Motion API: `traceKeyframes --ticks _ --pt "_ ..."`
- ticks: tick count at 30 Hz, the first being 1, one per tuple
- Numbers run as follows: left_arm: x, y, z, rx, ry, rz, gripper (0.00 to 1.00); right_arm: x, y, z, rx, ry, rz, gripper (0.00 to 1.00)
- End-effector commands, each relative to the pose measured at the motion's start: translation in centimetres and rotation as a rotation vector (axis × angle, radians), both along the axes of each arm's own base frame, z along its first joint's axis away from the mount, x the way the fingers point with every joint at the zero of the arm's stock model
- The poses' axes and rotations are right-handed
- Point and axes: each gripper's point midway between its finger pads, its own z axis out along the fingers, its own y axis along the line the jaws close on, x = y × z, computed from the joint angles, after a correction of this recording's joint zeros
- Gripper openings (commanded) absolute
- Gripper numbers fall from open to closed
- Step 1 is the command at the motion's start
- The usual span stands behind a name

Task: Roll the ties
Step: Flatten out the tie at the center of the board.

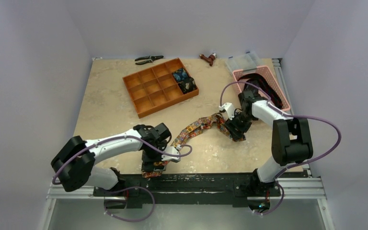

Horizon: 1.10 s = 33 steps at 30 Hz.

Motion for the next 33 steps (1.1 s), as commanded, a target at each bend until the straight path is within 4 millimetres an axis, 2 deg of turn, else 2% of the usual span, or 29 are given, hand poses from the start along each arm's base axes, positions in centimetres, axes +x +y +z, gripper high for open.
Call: traceKeyframes --ticks 1,4,6,10,12,15,17,20,23,24,25,27,28,29,31,33 --pt "2.8 0.9 -1.1 0.116 -0.141 0.039 0.83 -0.6 -0.5 -1.3 -0.03 -0.003 0.002 0.59" --pt "4.6 2.4 -0.7 0.197 -0.23 0.025 0.56 -1.4 -1.2 -2.2 -0.063 0.011 0.024 0.56" --pt "6.0 3.7 0.4 0.22 -0.275 0.051 0.4 -1.8 -1.8 -2.7 -0.091 0.018 0.047 0.48" --pt "10.0 7.9 4.3 0.231 -0.373 0.154 0.15 -2.4 -2.7 -3.1 -0.129 0.03 0.075 0.25" --pt "12.1 9.3 7.4 0.19 -0.477 0.196 0.0 -2.7 -3.4 -3.0 -0.155 0.029 0.087 0.12" --pt "13.6 10.9 10.4 0.156 -0.587 0.23 0.0 -3.2 -4.7 -2.4 -0.193 0.022 0.097 0.01" --pt "14.0 11.9 11.2 0.149 -0.644 0.241 0.0 -3.2 -6.0 -1.8 -0.215 0.014 0.091 0.0" --pt "14.3 13.7 10.6 0.158 -0.699 0.275 0.0 -3.1 -8.2 -0.6 -0.241 0.01 0.074 0.0" --pt "13.6 15.4 8.0 0.182 -0.685 0.29 0.0 -3.6 -10.2 -0.1 -0.28 0.007 0.093 0.0" --pt "13.2 15.5 7.0 0.18 -0.667 0.284 0.06 -3.8 -10.6 0.0 -0.297 0.004 0.11 0.0" --pt "12.4 15.4 6.1 0.161 -0.635 0.275 0.19 -3.8 -10.8 0.1 -0.307 -0.005 0.123 0.0" --pt "11.5 14.5 5.6 0.083 -0.601 0.303 0.64 -3.6 -10.8 0.5 -0.306 -0.023 0.138 0.0" --pt "11.2 14.1 5.7 0.045 -0.596 0.331 0.84 -3.2 -10.8 0.8 -0.307 -0.034 0.137 0.06" --pt "11.1 13.5 5.8 -0.001 -0.584 0.352 0.94 -2.9 -10.8 1.1 -0.308 -0.043 0.136 0.16" --pt "10.6 12.8 6.1 -0.062 -0.547 0.384 1.0 -2.6 -10.9 1.8 -0.311 -0.053 0.13 0.27" --pt "10.2 12.3 6.1 -0.116 -0.503 0.4 1.0 -2.3 -11.0 2.4 -0.32 -0.068 0.138 0.35"
